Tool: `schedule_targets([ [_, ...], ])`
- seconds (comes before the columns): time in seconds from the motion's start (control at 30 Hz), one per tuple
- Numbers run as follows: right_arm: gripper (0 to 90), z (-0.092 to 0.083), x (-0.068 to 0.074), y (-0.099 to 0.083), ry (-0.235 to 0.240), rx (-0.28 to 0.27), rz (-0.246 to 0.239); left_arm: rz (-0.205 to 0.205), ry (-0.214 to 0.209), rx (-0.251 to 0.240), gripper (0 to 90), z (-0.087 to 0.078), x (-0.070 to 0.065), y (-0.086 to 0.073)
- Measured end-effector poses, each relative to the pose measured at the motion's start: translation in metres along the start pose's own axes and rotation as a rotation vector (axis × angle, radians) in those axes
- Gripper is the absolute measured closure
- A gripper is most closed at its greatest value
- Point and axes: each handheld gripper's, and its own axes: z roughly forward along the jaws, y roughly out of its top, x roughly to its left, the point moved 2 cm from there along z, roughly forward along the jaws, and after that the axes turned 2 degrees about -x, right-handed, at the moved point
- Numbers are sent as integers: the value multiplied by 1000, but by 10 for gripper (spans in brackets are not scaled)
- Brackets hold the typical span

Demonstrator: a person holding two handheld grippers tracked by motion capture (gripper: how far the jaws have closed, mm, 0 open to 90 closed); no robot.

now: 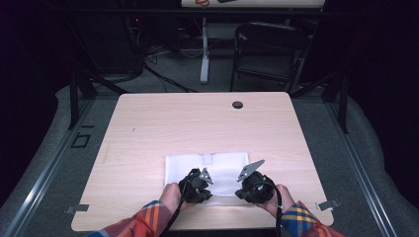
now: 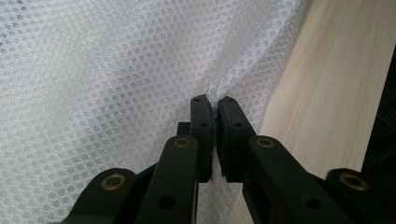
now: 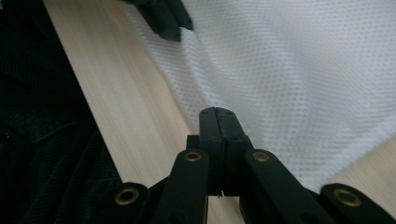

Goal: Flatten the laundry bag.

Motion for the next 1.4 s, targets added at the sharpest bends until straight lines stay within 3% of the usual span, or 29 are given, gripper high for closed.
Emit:
schedule_targets([
  [0.17,900,20,14,2,0,26,-49,0,-2,0,857,0,0,0],
  [0.27,900,32,16,3,-36,65,-86,8,2,-2,856,-1,-1,0],
  [0.43,900,39,16,3,-67,69,-95,13,1,-3,857,-1,-1,0],
  [0.5,900,44,16,1,-59,78,-90,31,2,9,859,-2,-1,1],
  [0.7,900,48,17,1,-91,99,-113,22,-3,4,862,-2,-1,0],
  [1.0,900,50,11,-1,-72,105,-69,7,-13,4,862,0,-4,1],
  [1.4,900,49,14,-2,-53,127,-66,-2,-20,-1,864,-5,-8,3],
])
